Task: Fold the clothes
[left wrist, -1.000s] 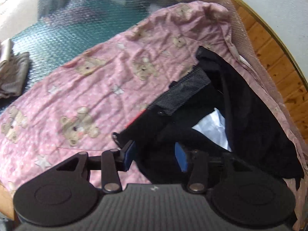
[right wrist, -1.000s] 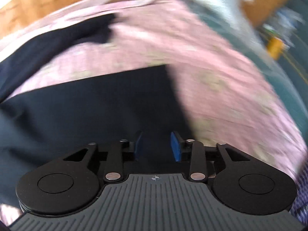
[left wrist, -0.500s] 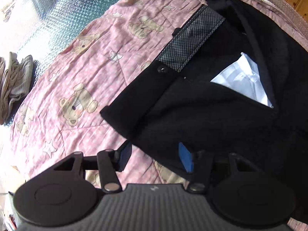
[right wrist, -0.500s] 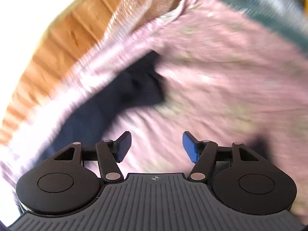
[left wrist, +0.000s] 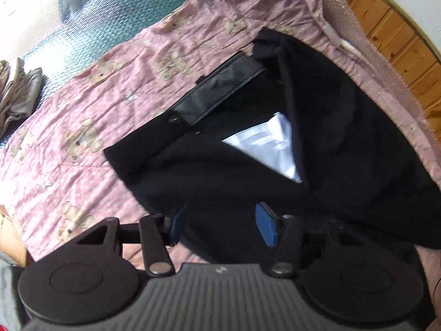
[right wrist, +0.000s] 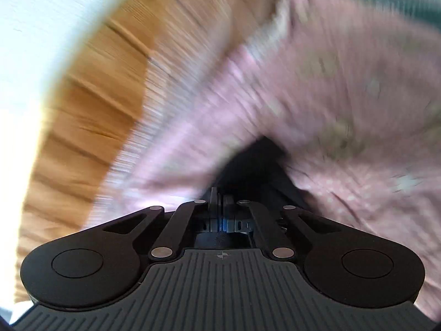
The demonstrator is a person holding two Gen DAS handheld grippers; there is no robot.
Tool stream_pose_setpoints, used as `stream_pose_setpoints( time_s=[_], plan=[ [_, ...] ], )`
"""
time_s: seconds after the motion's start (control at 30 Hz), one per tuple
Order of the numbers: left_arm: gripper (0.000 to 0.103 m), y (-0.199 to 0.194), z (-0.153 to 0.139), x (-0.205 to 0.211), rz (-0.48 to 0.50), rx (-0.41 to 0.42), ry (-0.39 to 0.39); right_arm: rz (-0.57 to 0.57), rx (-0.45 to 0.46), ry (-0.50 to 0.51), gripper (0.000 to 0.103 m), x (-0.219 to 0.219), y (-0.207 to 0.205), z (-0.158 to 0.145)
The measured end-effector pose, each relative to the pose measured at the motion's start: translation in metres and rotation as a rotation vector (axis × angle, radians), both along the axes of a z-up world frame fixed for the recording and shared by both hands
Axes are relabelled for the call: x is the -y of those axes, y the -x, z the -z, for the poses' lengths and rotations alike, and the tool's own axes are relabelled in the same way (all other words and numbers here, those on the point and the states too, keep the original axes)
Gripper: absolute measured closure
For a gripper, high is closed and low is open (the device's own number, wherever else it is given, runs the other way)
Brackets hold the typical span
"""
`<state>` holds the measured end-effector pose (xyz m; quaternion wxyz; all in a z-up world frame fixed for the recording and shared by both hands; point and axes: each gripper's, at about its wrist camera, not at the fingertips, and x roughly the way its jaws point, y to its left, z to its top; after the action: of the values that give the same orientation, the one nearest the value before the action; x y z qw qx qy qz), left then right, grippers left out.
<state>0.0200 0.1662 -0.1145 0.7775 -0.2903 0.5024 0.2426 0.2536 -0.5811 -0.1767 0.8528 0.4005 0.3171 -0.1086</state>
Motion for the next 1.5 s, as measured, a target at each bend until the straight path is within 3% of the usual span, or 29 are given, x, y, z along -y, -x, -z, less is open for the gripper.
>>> stream_pose_setpoints(
  time_s=[0.07,0.1,0.13,0.23,0.3,0.4,0.47,0.6,0.63,0.73,0.8,0.9,0.93,1.0,1.1,1.17,1.23,1.3,1.37,1.4,1.43,1.5],
  plan=[
    [0.046,-0.024,0.001,0.007,0.012,0.064,0.063,-0.010,0.098,0.015,0.103,-0.011,0.062,-0.045],
    [0.046,-0.037,0.002,0.010,0.018,0.093,0.096,-0.007,0.098,0.038,0.103,-0.016,0.093,-0.056],
    [0.044,-0.050,0.005,0.013,0.025,0.116,0.124,0.005,0.062,0.050,0.103,-0.017,0.119,-0.053],
    [0.043,-0.100,0.022,0.023,0.055,0.114,0.143,0.045,-0.180,0.031,0.103,-0.008,0.174,0.009],
    [0.043,-0.133,0.033,0.030,0.066,0.101,0.142,0.086,-0.225,-0.046,0.103,-0.003,0.205,0.029],
    [0.038,-0.170,0.039,0.031,0.028,0.111,0.126,0.109,-0.196,-0.030,0.103,-0.007,0.229,0.023],
    [0.030,-0.190,0.043,0.028,0.002,0.106,0.113,0.132,-0.179,-0.040,0.103,-0.006,0.234,0.024],
    [0.029,-0.222,0.061,0.019,-0.011,0.040,0.084,0.158,-0.169,-0.057,0.103,-0.003,0.229,0.026],
    [0.035,-0.230,0.066,0.017,-0.006,0.025,0.085,0.158,-0.176,-0.058,0.103,-0.002,0.226,0.028],
    [0.099,-0.248,0.084,0.012,0.011,-0.031,0.086,0.159,-0.198,-0.063,0.103,0.001,0.216,0.034],
    [0.102,-0.241,0.072,0.011,0.020,0.026,0.060,0.156,-0.179,-0.070,0.103,0.004,0.215,0.031],
    [0.103,-0.188,0.021,0.016,0.050,0.233,0.066,0.159,-0.099,-0.050,0.103,0.014,0.222,0.009],
    [0.103,-0.162,0.006,0.018,0.061,0.282,0.073,0.163,-0.071,-0.037,0.103,0.018,0.226,0.000],
    [0.102,-0.114,0.001,0.020,0.075,0.258,0.059,0.192,-0.049,0.024,0.103,0.026,0.239,-0.017],
    [0.093,-0.076,0.026,0.005,0.037,0.160,0.071,0.214,-0.182,0.130,0.103,0.037,0.247,-0.014],
    [0.079,-0.068,0.037,-0.018,-0.087,0.154,0.082,0.209,-0.286,0.184,0.102,0.038,0.244,-0.005],
    [0.039,-0.065,0.036,-0.040,-0.169,0.205,0.045,0.194,-0.313,0.207,0.095,0.030,0.241,-0.003],
    [0.029,-0.077,0.035,-0.059,-0.190,0.230,0.008,0.170,-0.311,0.224,0.095,0.013,0.238,-0.009],
    [0.028,-0.102,0.040,-0.073,-0.152,0.226,0.006,0.139,-0.301,0.232,0.087,-0.007,0.236,-0.015],
    [0.026,-0.117,0.046,-0.078,-0.127,0.210,0.006,0.116,-0.301,0.234,0.073,-0.021,0.234,-0.017],
    [0.025,-0.132,0.054,-0.082,-0.097,0.185,0.004,0.098,-0.303,0.240,0.066,-0.036,0.232,-0.020],
    [0.050,-0.150,0.067,-0.085,-0.061,0.140,-0.010,0.053,-0.300,0.245,0.066,-0.069,0.228,-0.027]
  ],
)
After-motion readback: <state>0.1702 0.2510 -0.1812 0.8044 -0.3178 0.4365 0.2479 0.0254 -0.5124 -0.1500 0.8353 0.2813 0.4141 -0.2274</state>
